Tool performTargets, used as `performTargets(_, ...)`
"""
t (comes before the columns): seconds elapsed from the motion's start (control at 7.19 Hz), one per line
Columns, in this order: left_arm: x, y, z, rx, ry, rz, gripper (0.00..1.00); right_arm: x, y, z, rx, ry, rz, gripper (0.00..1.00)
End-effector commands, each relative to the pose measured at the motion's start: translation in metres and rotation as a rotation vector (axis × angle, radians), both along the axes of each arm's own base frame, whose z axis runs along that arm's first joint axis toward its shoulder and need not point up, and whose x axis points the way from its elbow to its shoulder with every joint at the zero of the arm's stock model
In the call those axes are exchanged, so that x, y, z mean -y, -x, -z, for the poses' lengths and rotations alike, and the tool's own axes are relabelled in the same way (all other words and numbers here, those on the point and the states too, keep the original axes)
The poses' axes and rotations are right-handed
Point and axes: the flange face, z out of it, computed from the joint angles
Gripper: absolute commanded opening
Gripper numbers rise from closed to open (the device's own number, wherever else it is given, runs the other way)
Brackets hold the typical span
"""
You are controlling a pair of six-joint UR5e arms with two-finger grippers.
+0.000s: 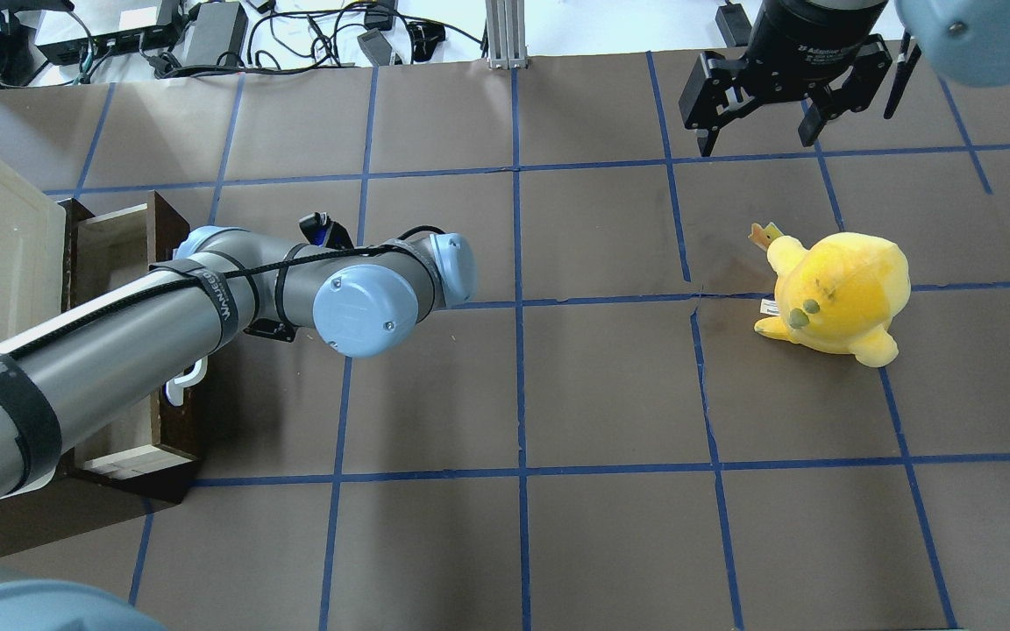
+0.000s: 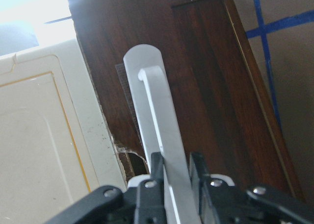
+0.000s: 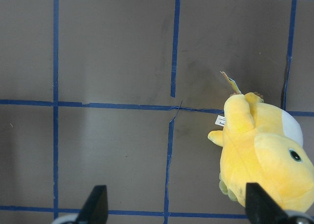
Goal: Pull drawer sideways
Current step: 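Keep pulling the drawer out of the cabinet with the left gripper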
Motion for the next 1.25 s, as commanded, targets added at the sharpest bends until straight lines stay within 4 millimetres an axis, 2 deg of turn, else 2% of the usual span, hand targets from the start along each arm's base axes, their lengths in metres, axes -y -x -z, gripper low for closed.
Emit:
performTargets(0.0, 0.000, 0.001, 0.000, 0.001, -0.001, 0.003, 0.71, 0.000, 0.000, 0.000, 0.000, 0.000, 0.000, 1.00)
performTargets(0.14, 0.000, 0.001, -0.006, -0.007, 0.008, 0.000, 0.89, 0.000, 0.000, 0.000, 0.000, 0.000, 0.000, 1.00)
performTargets(0.28, 0.001, 0.001, -0.012, -0.015, 0.019, -0.004, 0.89, 0.000, 0.000, 0.000, 0.000, 0.000, 0.000, 1.00)
performTargets(0.42, 0.007, 0.006, -0.031, -0.051, 0.059, -0.023, 0.89, 0.000, 0.000, 0.000, 0.000, 0.000, 0.000, 1.00)
performTargets(0.7, 0.030, 0.020, -0.087, -0.209, 0.062, -0.074, 0.89, 0.000, 0.000, 0.000, 0.000, 0.000, 0.000, 1.00)
performTargets(0.83, 0.031, 0.023, -0.110, -0.287, 0.060, -0.097, 0.88, 0.000, 0.000, 0.000, 0.000, 0.000, 0.000, 1.00)
performTargets(0.97, 0.033, 0.029, -0.141, -0.387, 0.060, -0.078, 0.85, 0.000, 0.000, 0.000, 0.000, 0.000, 0.000, 1.00)
performTargets(1.11, 0.034, 0.035, -0.169, -0.548, 0.039, -0.043, 0.85, 0.000, 0.000, 0.000, 0.000, 0.000, 0.000, 1.00)
